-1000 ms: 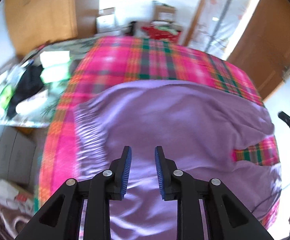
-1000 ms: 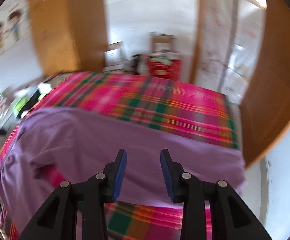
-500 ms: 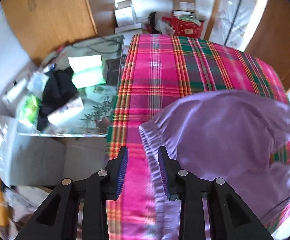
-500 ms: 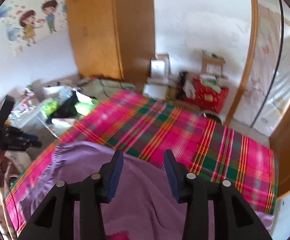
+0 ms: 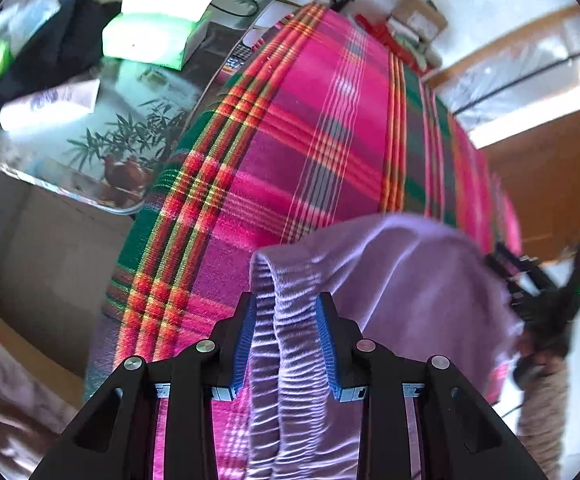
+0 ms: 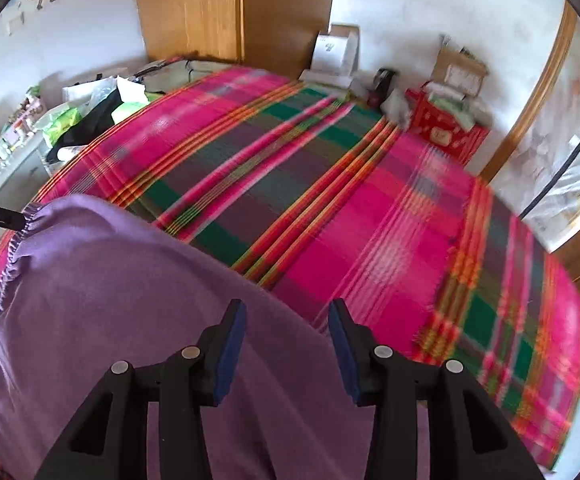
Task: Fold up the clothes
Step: 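Grasp the ribbed waistband of the purple pants with the left gripper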
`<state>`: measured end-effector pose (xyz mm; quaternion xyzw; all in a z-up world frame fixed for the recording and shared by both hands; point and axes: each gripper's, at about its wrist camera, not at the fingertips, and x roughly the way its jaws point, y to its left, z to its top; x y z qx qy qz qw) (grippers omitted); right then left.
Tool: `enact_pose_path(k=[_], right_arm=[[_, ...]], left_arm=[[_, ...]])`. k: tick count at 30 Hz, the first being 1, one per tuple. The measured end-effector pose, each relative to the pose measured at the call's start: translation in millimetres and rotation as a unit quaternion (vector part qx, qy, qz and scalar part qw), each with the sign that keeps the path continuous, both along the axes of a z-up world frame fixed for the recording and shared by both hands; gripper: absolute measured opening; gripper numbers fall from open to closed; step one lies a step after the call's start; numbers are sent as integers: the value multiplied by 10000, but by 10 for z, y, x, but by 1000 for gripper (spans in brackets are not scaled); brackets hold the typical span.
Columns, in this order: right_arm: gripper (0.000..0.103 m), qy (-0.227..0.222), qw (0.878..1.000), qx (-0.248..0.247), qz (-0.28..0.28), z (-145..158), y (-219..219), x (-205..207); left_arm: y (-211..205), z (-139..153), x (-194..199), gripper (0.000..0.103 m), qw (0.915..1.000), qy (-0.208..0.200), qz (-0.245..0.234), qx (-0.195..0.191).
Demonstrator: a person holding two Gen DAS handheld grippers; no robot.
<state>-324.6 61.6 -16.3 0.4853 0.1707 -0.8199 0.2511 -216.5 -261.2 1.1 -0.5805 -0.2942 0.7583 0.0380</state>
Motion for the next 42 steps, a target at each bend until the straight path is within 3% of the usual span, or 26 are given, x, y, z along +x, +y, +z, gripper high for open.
enact_pose_path(k=[3, 8, 15, 16, 18, 19, 20, 21, 23, 29, 34, 37, 42], right_arm=[[45, 20, 10000, -8, 64, -87, 5, -16], [50, 85, 9999, -67, 5, -106, 2, -31], [50, 153, 9998, -95, -123, -100, -3, -12], [48, 144, 9998, -123, -100, -99, -6, -1], [29, 122, 9998, -135, 43, -89, -42, 40], [21, 111, 9998, -141, 114, -84, -60, 60], [7, 145, 9997, -83, 192, -80, -89, 87], [4, 230, 9993, 46, 278, -77, -130, 122], [3, 352, 9986, 197, 342, -57, -183, 156], [3, 690, 9972, -24, -293, 108, -96, 64], [3, 952, 9931, 286, -625, 117, -198, -103], [3, 810, 9933, 379, -728, 30, -233, -184], [7, 990, 9904, 708, -653, -8, -296, -65]], left_arm=[[-60, -15, 65, 32, 9987, 75, 169, 467], [21, -50, -6, 32, 9997, 117, 99, 206], [16, -74, -99, 32, 9985, 216, 279, 427], [0, -86, -115, 30, 9981, 236, 346, 444], [-24, -88, -126, 12, 9982, 290, 398, 349], [-23, -80, -130, 10, 9984, 317, 398, 261], [-18, -68, -133, 7, 9985, 333, 391, 203], [-16, -55, -137, 7, 9985, 349, 387, 173], [-11, -35, -156, 6, 9985, 394, 364, 95], [-20, 26, -290, 6, 9982, 527, 213, -170], [-46, 16, -490, 6, 9981, 558, 186, -169], [-56, 10, -574, 6, 9979, 593, 173, -183], [-60, -51, -564, 6, 9977, 594, 161, -269]])
